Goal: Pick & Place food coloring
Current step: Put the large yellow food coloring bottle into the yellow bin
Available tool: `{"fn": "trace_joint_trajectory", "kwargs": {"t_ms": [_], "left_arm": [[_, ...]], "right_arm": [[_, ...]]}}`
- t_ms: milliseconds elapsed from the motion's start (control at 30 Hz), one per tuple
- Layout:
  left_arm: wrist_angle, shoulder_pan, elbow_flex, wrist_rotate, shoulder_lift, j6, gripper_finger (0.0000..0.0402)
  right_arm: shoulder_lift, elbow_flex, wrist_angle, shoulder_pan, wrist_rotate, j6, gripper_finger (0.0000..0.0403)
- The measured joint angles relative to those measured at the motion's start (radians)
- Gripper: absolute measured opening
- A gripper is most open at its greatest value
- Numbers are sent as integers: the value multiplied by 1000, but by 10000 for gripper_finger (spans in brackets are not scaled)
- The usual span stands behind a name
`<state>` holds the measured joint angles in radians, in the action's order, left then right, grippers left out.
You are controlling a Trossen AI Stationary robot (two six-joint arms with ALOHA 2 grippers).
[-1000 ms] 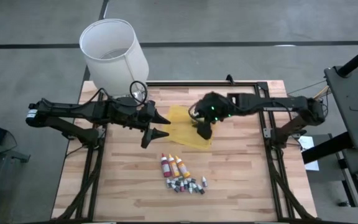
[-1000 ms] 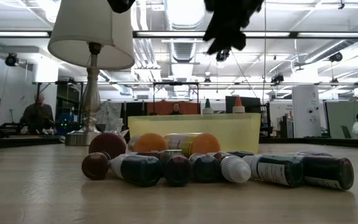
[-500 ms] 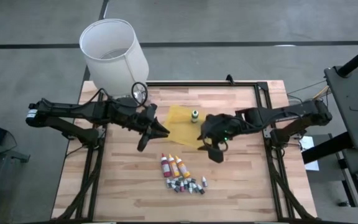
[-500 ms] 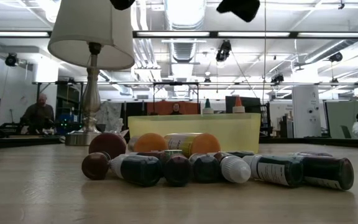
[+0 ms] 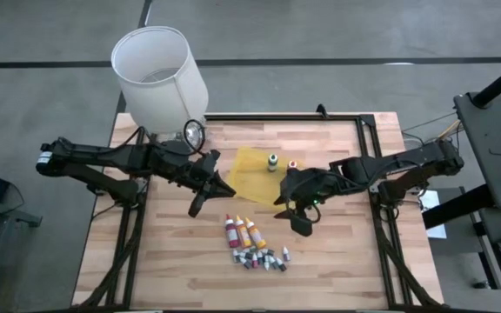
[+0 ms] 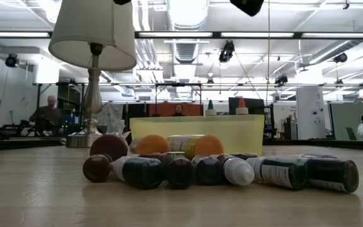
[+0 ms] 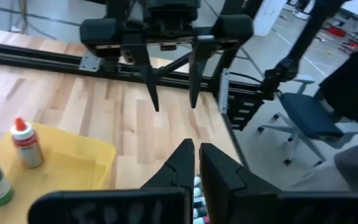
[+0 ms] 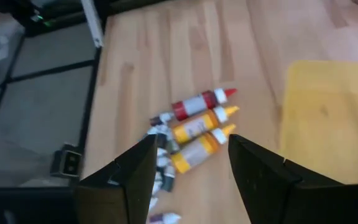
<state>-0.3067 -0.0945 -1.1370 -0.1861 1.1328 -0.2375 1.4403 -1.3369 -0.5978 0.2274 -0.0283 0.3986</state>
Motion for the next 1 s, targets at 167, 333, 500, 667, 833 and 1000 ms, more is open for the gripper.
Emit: {"fn": "trace_joint_trajectory", "kwargs": {"t_ms": [167, 333, 500, 667, 833, 1000], "left_arm": [[0, -31, 1, 0, -24, 9, 0], [1, -43, 23, 12, -63, 35, 0], [0, -43, 72, 30, -93, 26, 0], [-18, -47, 115, 30, -96, -81, 0], [-54, -69, 126, 30, -96, -113, 0], [-53, -82, 118, 30, -97, -107, 0]], "right_arm": [[0, 0, 65, 33, -2, 3, 183], [0, -1, 114, 54, -2, 3, 173], [1, -11, 113, 57, 0, 40, 166], [1, -11, 107, 57, 1, 54, 166], [1, -10, 106, 57, 2, 50, 166], [1, -7, 104, 57, 2, 41, 166]]}}
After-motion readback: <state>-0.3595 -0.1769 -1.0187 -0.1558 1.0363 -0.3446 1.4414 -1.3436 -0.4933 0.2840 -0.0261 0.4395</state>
